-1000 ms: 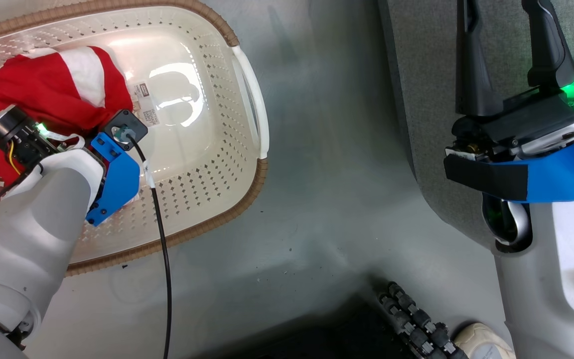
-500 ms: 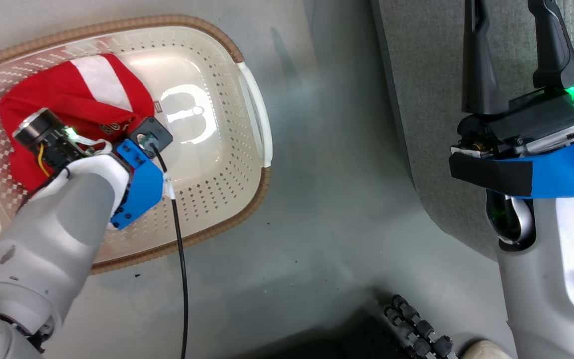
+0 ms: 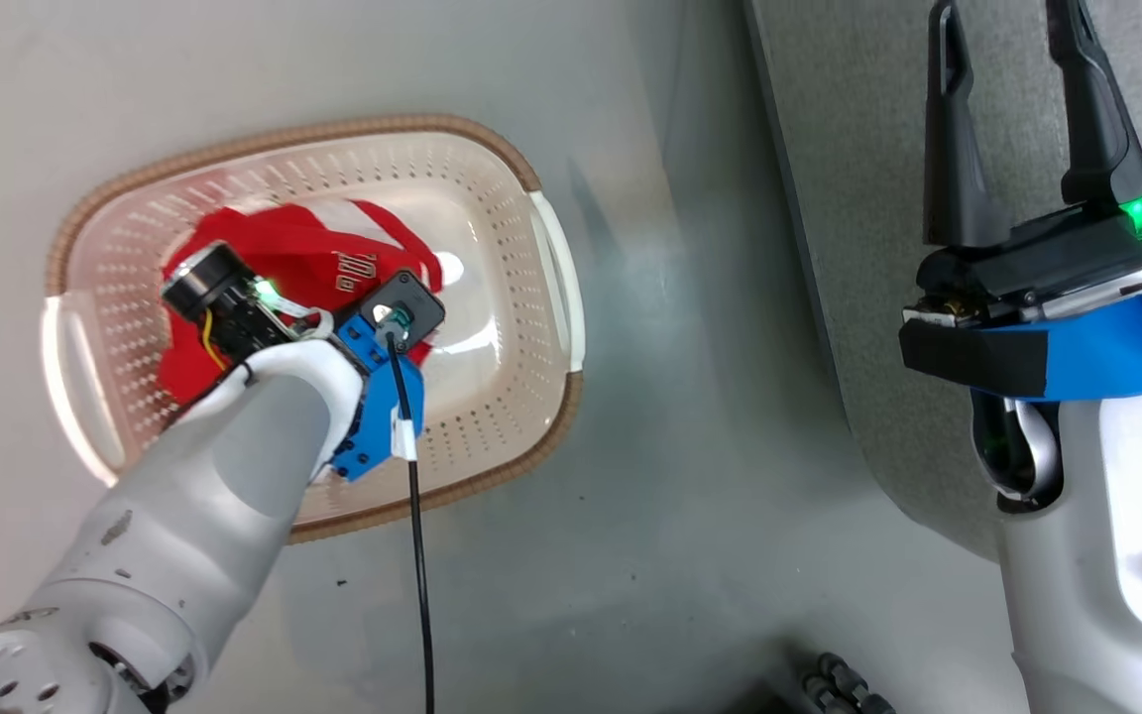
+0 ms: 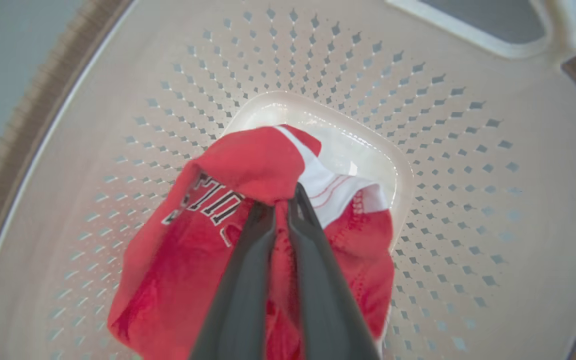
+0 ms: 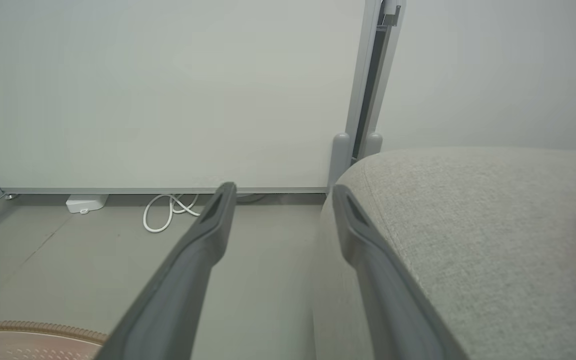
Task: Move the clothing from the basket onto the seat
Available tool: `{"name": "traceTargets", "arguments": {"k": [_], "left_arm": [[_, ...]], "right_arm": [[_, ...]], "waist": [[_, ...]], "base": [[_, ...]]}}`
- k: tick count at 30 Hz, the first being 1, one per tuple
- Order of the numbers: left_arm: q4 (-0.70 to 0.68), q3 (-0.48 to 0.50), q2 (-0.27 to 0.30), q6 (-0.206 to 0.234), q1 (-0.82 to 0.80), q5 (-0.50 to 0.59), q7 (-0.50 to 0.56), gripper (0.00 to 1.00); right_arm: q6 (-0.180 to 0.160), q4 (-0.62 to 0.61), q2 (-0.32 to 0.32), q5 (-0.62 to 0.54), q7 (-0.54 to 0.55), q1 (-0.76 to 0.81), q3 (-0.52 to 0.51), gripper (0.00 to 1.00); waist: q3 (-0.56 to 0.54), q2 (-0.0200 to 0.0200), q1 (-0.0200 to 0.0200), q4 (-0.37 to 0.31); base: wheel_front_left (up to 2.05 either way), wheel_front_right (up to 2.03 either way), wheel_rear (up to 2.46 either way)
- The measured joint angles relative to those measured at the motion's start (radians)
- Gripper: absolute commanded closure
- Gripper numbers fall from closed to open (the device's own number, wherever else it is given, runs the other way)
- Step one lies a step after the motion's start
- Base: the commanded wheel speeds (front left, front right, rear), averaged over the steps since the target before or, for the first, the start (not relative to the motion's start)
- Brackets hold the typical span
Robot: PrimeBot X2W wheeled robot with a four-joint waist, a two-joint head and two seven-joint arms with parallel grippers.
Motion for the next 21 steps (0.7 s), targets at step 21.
{"name": "traceTargets", "arguments": {"k": [21], "left_arm": [[-0.154,0.092,-0.07,0.023,0.105,-0.092,-0.149,1.0]], "right_arm": [[0.0,0.065,-0.029,-0.019,0.0,0.167,-0.058,0.0]], "waist": [[-0.307,0.0,-0.0001,0.116]], "base": [[0.0,0.0,0.0]]}}
